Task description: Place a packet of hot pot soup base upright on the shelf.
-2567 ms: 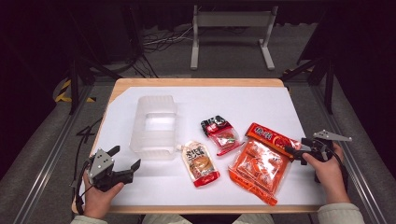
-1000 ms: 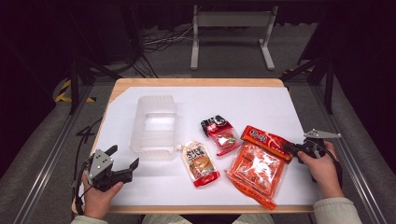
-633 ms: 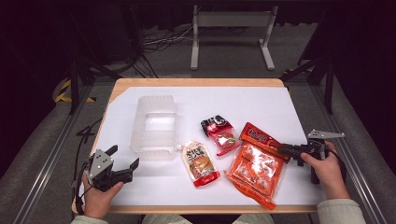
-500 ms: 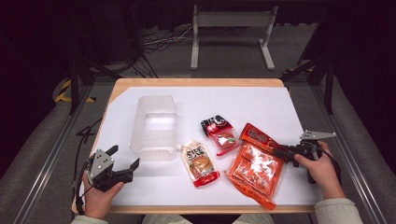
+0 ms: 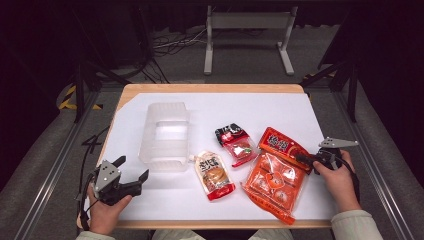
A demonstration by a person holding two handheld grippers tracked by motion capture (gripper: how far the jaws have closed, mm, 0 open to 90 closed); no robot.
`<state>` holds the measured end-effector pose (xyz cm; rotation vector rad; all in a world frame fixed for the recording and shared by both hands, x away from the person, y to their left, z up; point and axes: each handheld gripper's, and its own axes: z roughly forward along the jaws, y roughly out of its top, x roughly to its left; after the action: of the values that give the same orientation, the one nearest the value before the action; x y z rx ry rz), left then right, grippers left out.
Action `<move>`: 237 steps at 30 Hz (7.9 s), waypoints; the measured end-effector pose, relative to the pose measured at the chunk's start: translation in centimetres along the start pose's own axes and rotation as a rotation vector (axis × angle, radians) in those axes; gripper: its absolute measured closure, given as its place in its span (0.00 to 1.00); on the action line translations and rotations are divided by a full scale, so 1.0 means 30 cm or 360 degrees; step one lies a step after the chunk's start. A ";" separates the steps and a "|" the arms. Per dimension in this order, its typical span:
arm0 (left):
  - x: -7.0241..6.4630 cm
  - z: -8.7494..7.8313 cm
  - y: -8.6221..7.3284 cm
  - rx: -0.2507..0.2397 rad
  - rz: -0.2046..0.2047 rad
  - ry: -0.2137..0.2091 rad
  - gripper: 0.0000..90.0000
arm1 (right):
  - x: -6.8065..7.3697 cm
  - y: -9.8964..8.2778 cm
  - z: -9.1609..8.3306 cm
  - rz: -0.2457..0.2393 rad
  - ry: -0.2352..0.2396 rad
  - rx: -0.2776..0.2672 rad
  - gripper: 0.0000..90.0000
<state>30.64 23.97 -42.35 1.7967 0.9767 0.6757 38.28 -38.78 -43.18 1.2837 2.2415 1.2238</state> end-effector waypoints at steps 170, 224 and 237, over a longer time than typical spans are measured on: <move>-0.414 0.406 0.407 -0.0300 0.0232 -0.1385 0.78 | 0.578 0.547 -0.154 -0.0625 0.0696 -0.0686 1.00; -0.233 0.320 0.606 -0.0394 0.0222 -0.1130 0.79 | 0.277 0.240 -0.173 -0.0241 0.0157 -0.0624 0.47; -0.140 0.355 0.639 -0.0416 0.0146 -0.1059 0.79 | 0.246 0.180 -0.174 -0.0207 0.0085 -0.0607 0.51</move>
<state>42.99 10.88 -29.13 1.6653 0.3426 0.2075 34.09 -34.26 -34.65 0.9560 1.9612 1.5547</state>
